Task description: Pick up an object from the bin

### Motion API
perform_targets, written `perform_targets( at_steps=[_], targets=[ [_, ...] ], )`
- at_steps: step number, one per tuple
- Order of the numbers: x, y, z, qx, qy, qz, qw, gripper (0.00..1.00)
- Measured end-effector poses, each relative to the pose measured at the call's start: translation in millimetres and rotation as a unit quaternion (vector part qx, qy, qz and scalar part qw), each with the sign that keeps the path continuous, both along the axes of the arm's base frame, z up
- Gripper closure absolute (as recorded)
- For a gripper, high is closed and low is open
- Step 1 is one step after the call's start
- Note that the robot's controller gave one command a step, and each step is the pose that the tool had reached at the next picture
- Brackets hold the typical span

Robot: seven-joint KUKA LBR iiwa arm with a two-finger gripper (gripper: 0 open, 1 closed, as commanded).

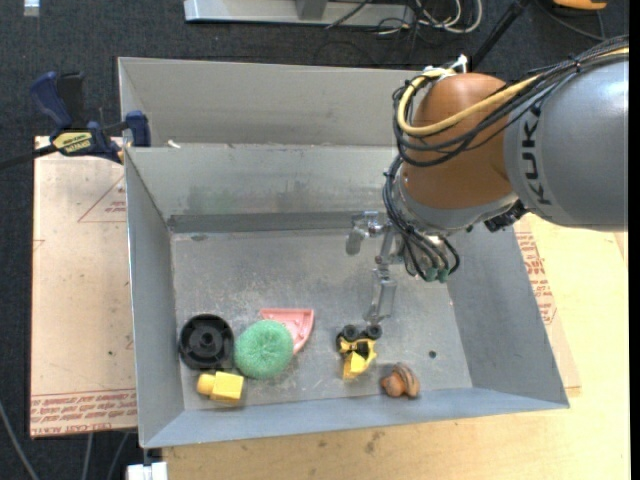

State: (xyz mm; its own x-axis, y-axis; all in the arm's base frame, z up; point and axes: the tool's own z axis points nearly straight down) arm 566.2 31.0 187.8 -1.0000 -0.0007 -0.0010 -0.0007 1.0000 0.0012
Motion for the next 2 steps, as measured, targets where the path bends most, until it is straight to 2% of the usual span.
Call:
perform_targets(
  at_steps=[1, 2],
  targets=[
    [-28.9, -21.3, -44.4, 0.000, -0.0018, 0.047, 0.9989, 0.00],
    [-47.5, -31.0, -110.1, 0.000, -0.0017, 0.042, 0.9991, 0.00]
  ],
)
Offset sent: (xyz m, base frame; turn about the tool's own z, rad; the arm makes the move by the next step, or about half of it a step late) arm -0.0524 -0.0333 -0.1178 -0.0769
